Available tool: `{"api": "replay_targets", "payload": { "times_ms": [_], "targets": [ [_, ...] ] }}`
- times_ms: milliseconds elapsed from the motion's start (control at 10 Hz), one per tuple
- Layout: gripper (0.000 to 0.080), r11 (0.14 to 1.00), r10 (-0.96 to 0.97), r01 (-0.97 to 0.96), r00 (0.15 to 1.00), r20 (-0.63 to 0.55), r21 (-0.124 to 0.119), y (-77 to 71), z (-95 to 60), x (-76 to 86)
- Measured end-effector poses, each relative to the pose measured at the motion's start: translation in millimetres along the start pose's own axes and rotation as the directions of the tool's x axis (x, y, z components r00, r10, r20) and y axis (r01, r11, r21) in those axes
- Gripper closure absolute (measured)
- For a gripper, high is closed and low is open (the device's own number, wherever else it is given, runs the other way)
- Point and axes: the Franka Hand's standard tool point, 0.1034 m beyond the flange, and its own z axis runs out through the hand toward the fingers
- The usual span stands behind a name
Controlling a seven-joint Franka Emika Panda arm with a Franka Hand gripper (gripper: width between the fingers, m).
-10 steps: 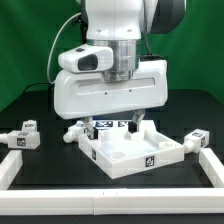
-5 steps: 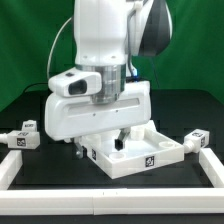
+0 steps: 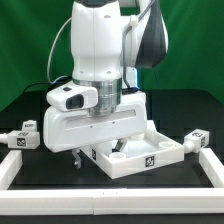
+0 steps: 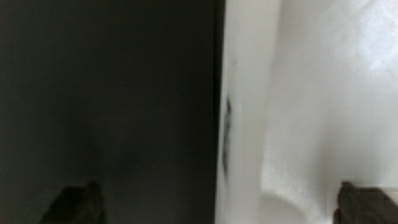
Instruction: Assemble one leg
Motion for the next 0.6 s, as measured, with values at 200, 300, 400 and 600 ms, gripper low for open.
{"api": "replay_targets", "payload": {
  "times_ms": [200,300,400,600],
  "targets": [
    [0.0408,1.000,0.000,0.000,1.000,0.000,0.000,-0.1,0.0,0.0],
    [0.0408,1.000,0.000,0.000,1.000,0.000,0.000,-0.1,0.1,0.0],
    [0.0610,1.000,0.000,0.000,1.000,0.000,0.000,-0.1,0.1,0.0],
    [0.0733,1.000,0.014,-0.014,1.000,0.006,0.003,3.7,-3.3,4.0]
  ]
}}
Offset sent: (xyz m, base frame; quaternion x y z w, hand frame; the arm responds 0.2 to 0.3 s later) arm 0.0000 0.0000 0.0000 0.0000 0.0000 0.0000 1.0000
